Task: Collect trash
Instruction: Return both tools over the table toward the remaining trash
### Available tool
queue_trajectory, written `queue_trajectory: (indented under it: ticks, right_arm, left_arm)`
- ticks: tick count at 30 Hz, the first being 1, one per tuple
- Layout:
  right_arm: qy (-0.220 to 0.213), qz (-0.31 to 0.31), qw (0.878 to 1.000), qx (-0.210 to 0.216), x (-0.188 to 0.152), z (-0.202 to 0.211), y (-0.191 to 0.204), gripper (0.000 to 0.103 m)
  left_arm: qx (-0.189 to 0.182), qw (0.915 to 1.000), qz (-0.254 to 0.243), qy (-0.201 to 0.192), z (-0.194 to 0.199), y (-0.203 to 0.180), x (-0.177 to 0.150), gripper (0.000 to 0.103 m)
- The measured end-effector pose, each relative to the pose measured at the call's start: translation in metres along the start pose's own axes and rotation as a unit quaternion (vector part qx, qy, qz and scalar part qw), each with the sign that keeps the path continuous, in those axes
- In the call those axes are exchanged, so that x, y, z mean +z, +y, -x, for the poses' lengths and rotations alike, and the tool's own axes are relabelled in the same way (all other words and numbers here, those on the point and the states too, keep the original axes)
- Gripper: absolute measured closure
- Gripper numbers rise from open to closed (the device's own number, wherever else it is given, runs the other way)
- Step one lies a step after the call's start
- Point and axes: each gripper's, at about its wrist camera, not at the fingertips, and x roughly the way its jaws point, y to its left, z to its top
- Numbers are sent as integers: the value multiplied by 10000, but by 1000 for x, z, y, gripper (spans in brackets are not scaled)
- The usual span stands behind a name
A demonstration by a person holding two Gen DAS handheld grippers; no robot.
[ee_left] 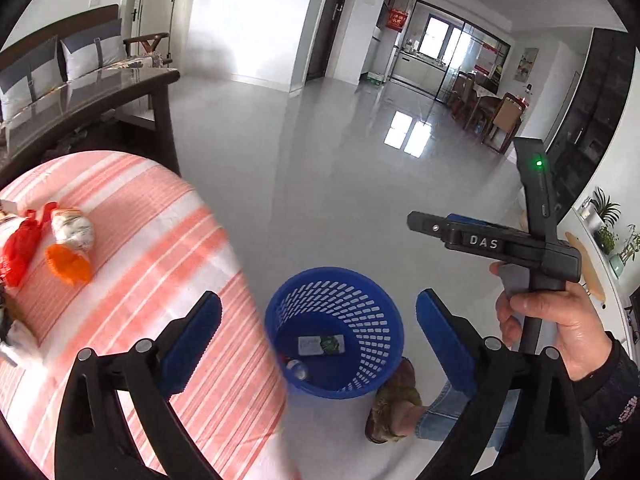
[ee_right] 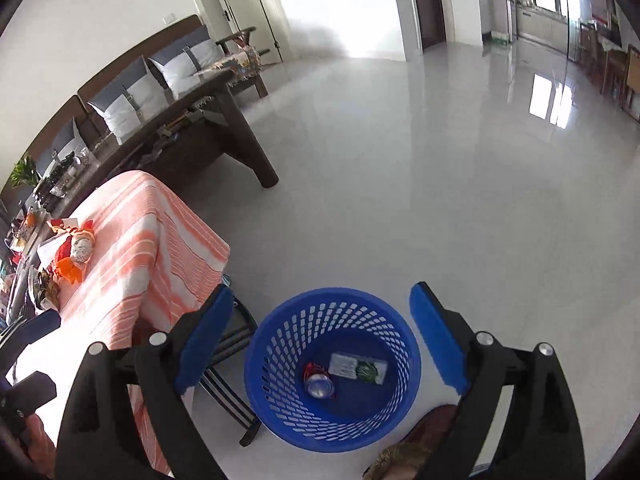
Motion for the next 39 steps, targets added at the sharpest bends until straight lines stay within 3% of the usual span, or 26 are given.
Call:
queue_trajectory:
  ticks: [2, 6, 11, 14, 19, 23, 30, 39]
  right_arm:
    - [-363, 301, 9989, 60, -9, 17, 28, 5]
    - [-576, 1029, 9919, 462, -35, 31, 103, 5]
    - [-403, 1814, 9773, 1017, -74, 35, 198, 5]
    - [-139, 2073, 9695, 1298, -94, 30, 244, 5]
    - [193, 2383, 9649, 1088, -111, 18, 302, 4]
    - [378, 2350, 9648, 1119, -113, 1, 327, 4]
    - [664, 2494, 9609, 1007, -112, -31, 349, 5]
    - [879, 2588, 9586, 806, -99, -54, 341, 5]
  left_arm:
    - [298, 9995, 127, -64, 27, 17, -19, 5]
    - [914, 9946, 481, -48, 70, 60, -56, 5]
    - [1657, 9832, 764, 17, 114, 116, -94, 5]
    - [1867, 9771, 1023, 71, 134, 146, -112, 5]
    - [2382, 9635, 1210, 159, 154, 190, -134, 5]
    - [2503, 9558, 1531, 190, 160, 220, -150, 5]
    - [2362, 9567, 1658, 380, 152, 233, -158, 5]
    - [2495, 9542, 1570, 511, 145, 230, -157, 5]
